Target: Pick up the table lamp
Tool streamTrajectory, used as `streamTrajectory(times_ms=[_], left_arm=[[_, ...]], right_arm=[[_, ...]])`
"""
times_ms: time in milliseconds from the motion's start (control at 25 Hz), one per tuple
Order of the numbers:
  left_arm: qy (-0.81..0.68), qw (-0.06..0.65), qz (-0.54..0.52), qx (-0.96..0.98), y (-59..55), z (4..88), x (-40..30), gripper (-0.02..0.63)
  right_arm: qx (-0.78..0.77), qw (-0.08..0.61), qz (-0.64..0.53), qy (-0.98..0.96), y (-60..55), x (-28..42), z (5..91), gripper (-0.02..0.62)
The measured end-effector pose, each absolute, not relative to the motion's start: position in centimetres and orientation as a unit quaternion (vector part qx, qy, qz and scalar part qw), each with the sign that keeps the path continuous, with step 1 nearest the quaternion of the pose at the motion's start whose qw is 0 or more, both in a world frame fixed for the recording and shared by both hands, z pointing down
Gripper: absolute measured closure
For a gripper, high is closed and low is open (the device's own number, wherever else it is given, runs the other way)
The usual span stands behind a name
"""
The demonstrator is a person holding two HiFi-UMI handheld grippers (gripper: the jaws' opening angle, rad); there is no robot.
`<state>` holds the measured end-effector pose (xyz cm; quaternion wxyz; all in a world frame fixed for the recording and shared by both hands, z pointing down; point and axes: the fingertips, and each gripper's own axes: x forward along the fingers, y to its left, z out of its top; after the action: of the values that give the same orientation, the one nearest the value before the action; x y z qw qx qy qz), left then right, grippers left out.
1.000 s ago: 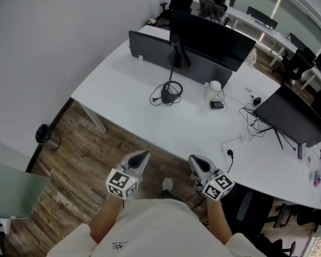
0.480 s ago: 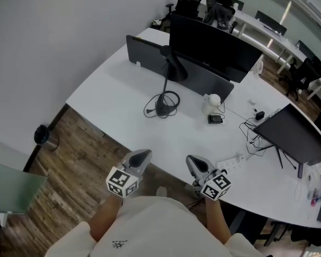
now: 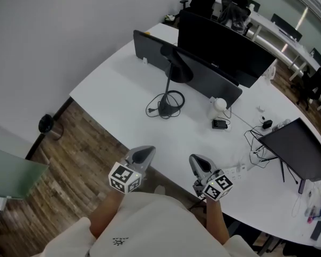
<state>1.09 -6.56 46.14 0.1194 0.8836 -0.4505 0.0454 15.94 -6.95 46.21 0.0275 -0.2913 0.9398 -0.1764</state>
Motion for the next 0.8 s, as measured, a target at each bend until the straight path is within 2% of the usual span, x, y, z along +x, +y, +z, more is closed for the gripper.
streamTrajectory(times_ms=[560,800], left_arm=[[-0.455,0.132,0.063,0.879,-9.2,46.6,0.5,0.612],[-0.432,0.12,0.068,0.891,-12.9,47.4,0.2,0.612]], right_arm=[[-0.278,0.055,-0.196,0.939,-8.5,14.7,46.0,0.592],[-0.291,0.046,-0.174,0.94,-11.5,13.6,45.7,0.592]])
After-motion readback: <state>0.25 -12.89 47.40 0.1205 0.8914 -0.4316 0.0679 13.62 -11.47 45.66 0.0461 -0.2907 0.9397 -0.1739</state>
